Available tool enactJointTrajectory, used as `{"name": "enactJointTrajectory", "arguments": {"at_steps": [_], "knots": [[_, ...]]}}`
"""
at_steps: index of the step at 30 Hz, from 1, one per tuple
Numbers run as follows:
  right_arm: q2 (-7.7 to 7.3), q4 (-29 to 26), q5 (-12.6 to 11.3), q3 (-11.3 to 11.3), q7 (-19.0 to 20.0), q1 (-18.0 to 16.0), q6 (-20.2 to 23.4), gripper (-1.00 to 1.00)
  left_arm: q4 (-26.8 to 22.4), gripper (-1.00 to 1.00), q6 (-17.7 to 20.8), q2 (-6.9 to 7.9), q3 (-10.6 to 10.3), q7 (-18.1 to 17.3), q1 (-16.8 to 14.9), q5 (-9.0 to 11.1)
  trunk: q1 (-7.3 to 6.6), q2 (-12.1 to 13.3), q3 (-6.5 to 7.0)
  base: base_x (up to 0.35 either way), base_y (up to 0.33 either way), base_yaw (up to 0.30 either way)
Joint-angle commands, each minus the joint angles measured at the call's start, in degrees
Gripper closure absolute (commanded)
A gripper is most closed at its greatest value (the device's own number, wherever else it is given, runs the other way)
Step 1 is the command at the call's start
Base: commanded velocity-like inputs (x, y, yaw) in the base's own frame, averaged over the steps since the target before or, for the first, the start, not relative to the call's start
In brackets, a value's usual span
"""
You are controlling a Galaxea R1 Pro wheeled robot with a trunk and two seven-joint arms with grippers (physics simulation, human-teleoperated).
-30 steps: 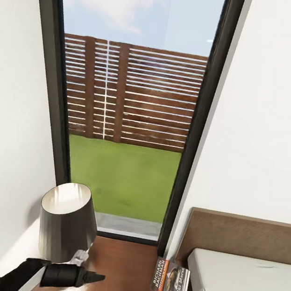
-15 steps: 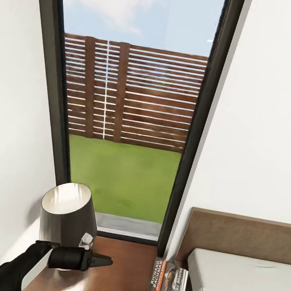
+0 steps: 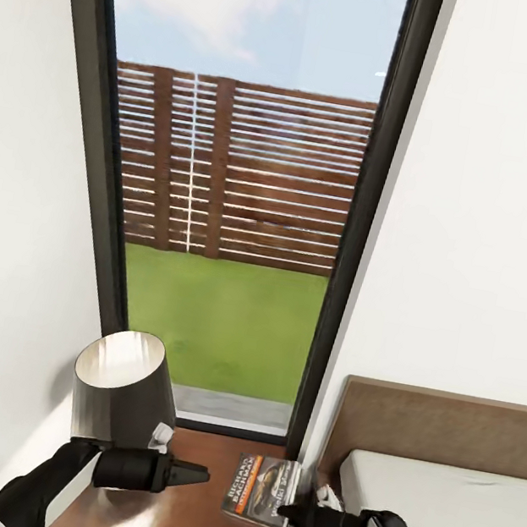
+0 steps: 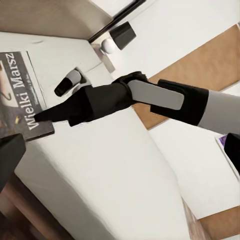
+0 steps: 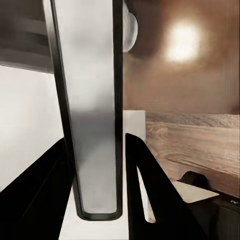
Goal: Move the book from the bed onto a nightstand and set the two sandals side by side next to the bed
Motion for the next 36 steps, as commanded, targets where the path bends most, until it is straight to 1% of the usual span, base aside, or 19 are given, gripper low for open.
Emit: {"name": "enactJointTrajectory", "arguments": {"at_steps": [1, 2, 3, 4, 5, 8, 10, 11, 12, 15, 29, 31, 36], "knots": [[1.02, -1.3, 0.6, -0.5, 0.2, -0.1, 1.4, 1.0, 0.0, -1.0, 0.6, 0.09, -0.3, 0.1, 0.0, 0.5, 0.01, -0.1, -0.09, 0.0, 0.0, 0.0], [2.01, -2.8, -0.7, -0.5, 0.2, -0.2, 2.7, 1.0, 0.0, -1.0, 0.5, 0.06, -0.3, 0.1, 0.0, 0.5, 0.01, -0.1, -0.09, 0.0, 0.0, 0.0], [2.38, -3.4, -1.8, -0.5, 0.1, -0.2, 3.1, 1.0, 0.0, -1.0, 0.5, 0.08, -0.3, 0.1, 0.0, 0.5, 0.01, -0.1, -0.09, 0.0, 0.0, 0.0], [2.62, -3.8, -3.4, -0.5, 0.0, -0.3, 3.4, 1.0, 0.1, -1.0, 0.5, 0.05, -0.3, 0.1, 0.0, 0.5, 0.01, -0.1, -0.09, 0.0, 0.0, 0.0], [2.72, -3.9, -4.3, -0.5, 0.0, -0.3, 3.5, 1.0, 0.1, -1.0, 0.5, 0.04, -0.3, 0.1, 0.0, 0.5, 0.01, -0.1, -0.09, 0.0, 0.0, 0.0], [3.29, -4.3, -9.8, -0.5, -0.1, -0.5, 3.9, 1.0, 0.1, -1.0, 0.5, 0.02, -0.2, 0.2, 0.0, 0.5, 0.01, -0.1, -0.09, 0.0, 0.0, 0.0], [3.8, -4.5, -12.8, -0.5, -0.1, -0.5, 4.5, 1.0, 0.1, -1.0, 0.5, 0.04, -0.2, 0.3, 0.0, 0.5, 0.01, -0.1, -0.09, 0.0, 0.0, 0.0], [4.16, -4.6, -14.3, -0.5, -0.1, -0.5, 6.1, 1.0, 0.1, -1.0, 0.5, 0.04, -0.2, 0.3, 0.0, 0.5, 0.01, -0.1, -0.09, 0.0, 0.0, 0.0], [4.31, -4.7, -14.9, -0.5, -0.1, -0.5, 7.5, 1.0, 0.1, -1.0, 0.5, 0.03, -0.2, 0.3, 0.0, 0.5, 0.01, -0.1, -0.09, 0.0, 0.0, 0.0], [4.53, -4.6, -16.0, -0.5, 0.0, -0.5, 11.0, 1.0, 0.2, -1.0, 0.5, 0.01, -0.2, 0.4, 0.0, 0.5, 0.01, -0.1, -0.09, 0.0, 0.0, 0.0], [4.62, -4.0, -16.2, -0.4, 0.0, -0.5, 11.7, 1.0, 0.3, -1.0, 0.4, 0.01, -0.2, 0.6, 0.0, 0.5, 0.01, -0.1, -0.09, 0.0, 0.0, 0.0], [4.62, -4.0, -16.2, -0.4, 0.0, -0.5, 11.7, 1.0, 0.3, -1.0, 0.4, -0.18, -0.2, 0.6, 0.0, 0.5, 0.01, -0.1, -0.09, 0.0, 0.0, 0.0], [4.64, -3.9, -16.2, -0.4, 0.0, -0.5, 11.6, 1.0, 0.3, -1.0, 0.4, -0.65, -0.2, 0.7, 0.0, 0.5, 1.11, -2.1, -0.99, 0.0, 0.0, 0.0]]}}
